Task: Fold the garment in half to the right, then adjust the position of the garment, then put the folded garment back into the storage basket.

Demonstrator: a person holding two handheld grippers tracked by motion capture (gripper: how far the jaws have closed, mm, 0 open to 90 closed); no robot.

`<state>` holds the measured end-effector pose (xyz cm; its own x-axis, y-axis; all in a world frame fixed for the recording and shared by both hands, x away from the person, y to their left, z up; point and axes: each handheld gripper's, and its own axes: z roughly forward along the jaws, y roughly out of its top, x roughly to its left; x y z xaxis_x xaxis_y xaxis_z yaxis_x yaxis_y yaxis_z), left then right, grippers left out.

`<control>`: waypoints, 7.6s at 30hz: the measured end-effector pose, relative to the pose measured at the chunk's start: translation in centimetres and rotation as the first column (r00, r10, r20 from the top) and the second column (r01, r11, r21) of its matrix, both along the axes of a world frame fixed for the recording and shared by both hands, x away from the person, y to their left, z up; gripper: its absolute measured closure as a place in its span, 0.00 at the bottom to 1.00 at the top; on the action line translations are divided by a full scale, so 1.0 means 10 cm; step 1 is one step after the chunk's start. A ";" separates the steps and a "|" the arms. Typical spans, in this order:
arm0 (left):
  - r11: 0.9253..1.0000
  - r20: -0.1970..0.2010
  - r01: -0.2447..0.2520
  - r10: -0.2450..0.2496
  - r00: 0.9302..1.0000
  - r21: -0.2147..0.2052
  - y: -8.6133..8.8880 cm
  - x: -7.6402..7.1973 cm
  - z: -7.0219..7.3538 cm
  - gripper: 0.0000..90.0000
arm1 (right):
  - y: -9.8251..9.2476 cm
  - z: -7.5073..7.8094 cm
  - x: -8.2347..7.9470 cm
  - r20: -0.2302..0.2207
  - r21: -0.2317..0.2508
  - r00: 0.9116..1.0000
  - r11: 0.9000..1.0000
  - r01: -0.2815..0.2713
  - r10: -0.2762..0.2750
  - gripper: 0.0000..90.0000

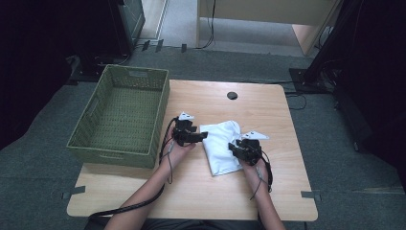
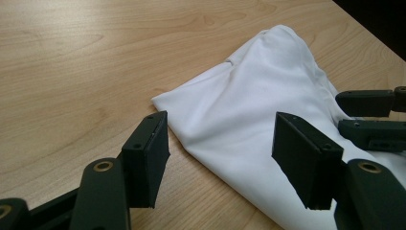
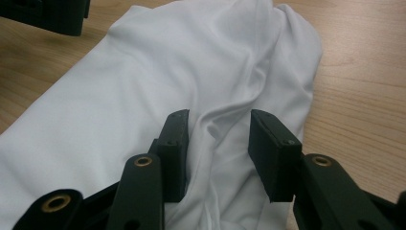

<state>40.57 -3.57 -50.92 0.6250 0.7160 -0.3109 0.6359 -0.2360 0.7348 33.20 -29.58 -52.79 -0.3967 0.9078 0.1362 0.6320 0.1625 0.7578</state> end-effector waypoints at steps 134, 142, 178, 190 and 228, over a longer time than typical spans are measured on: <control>0.984 0.118 -0.121 0.105 0.987 0.132 0.23 0.44 -0.18 0.76 | 0.85 -0.03 -0.02 0.030 -0.057 0.980 0.979 -0.193 0.195 0.25; 0.984 0.118 -0.121 0.106 0.987 0.133 0.22 0.43 -0.18 0.76 | 0.89 -0.03 0.01 0.038 -0.097 0.984 0.980 -0.172 0.176 0.28; 0.994 -0.073 -0.108 0.109 0.991 0.015 0.22 0.50 0.19 0.89 | 0.83 0.35 0.10 0.042 -0.038 0.969 0.970 -0.241 0.242 0.83; 0.996 -0.073 -0.091 0.091 0.993 -0.007 0.18 0.46 0.50 0.89 | 0.74 0.64 0.05 0.072 -0.031 0.964 0.967 -0.254 0.256 0.83; 0.986 0.012 -0.163 0.163 0.987 0.025 0.64 0.46 1.30 0.89 | 1.17 1.28 0.14 0.159 -0.046 0.928 0.941 -0.334 0.337 0.83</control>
<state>45.20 2.83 -37.93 0.5022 0.8163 -0.2854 0.6599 -0.1485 0.7365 34.57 -17.91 -40.04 -0.6938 0.7196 0.0289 0.4066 0.3582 0.8405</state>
